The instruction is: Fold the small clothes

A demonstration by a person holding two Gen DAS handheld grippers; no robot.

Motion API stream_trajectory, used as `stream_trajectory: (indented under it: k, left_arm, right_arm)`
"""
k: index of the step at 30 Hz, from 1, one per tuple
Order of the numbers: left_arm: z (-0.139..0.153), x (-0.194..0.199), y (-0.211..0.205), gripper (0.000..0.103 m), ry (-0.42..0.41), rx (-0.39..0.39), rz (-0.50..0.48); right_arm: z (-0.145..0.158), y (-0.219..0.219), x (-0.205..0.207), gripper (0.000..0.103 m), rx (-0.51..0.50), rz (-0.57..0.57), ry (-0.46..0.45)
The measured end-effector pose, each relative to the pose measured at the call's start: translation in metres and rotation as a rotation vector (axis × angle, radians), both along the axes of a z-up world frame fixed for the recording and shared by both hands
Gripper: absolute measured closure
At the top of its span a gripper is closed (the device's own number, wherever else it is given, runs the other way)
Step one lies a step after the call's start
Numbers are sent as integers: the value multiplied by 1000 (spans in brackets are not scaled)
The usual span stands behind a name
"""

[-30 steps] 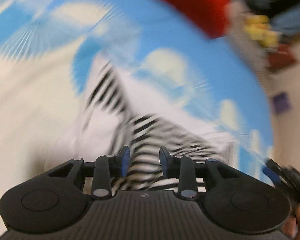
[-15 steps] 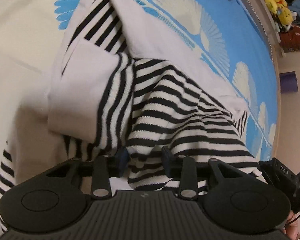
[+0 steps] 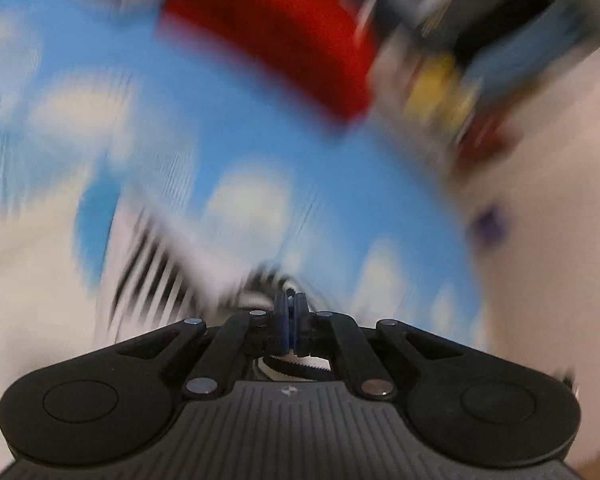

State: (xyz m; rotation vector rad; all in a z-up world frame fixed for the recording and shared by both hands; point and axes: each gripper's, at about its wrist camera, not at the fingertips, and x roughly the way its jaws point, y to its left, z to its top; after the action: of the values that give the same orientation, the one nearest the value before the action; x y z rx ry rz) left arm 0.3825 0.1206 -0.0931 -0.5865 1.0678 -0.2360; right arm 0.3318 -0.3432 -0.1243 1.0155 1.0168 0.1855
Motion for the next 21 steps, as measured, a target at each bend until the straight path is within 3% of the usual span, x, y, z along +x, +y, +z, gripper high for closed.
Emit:
stream_trajectory:
  k: [2, 3, 4, 5, 6, 7, 8, 9, 11, 18, 19, 20, 21]
  left_arm:
    - [-47, -2, -12, 100, 262, 95, -91]
    - [-59, -3, -12, 100, 314, 119, -85]
    - [-64, -5, -11, 98, 332, 117, -73]
    - [-62, -4, -8, 89, 315, 90, -65]
    - [-58, -3, -2, 82, 291, 72, -52]
    - [-53, -1, 3, 65, 259, 50, -20]
    - [-50, 1, 8, 59, 237, 30, 16]
    - [-47, 3, 13, 59, 222, 6, 51]
    - [-49, 11, 20, 59, 225, -43, 104]
    - [-69, 26, 22, 60, 271, -57, 179]
    - [-73, 27, 19, 65, 269, -64, 171]
    - [-76, 29, 16, 83, 262, -75, 154]
    - [-76, 30, 13, 95, 254, -76, 140]
  right_arm:
    - [-29, 7, -2, 97, -131, 100, 186]
    - [-43, 10, -4, 92, -184, 119, 259]
    - [-51, 12, -7, 91, -231, 114, 303]
    - [-52, 12, -7, 90, -260, 100, 312]
    - [-50, 11, -7, 83, -276, 83, 300]
    - [-46, 10, -6, 78, -274, 64, 280]
    - [-42, 9, -5, 66, -265, 46, 253]
    - [-36, 10, -3, 57, -250, 33, 220]
    - [-31, 15, 0, 50, -231, 41, 184]
    - [-47, 39, 8, 49, -233, 154, 207]
    - [-51, 44, 10, 49, -239, 170, 204]
    - [-51, 47, 11, 54, -245, 183, 195]
    - [-49, 48, 11, 71, -247, 189, 176]
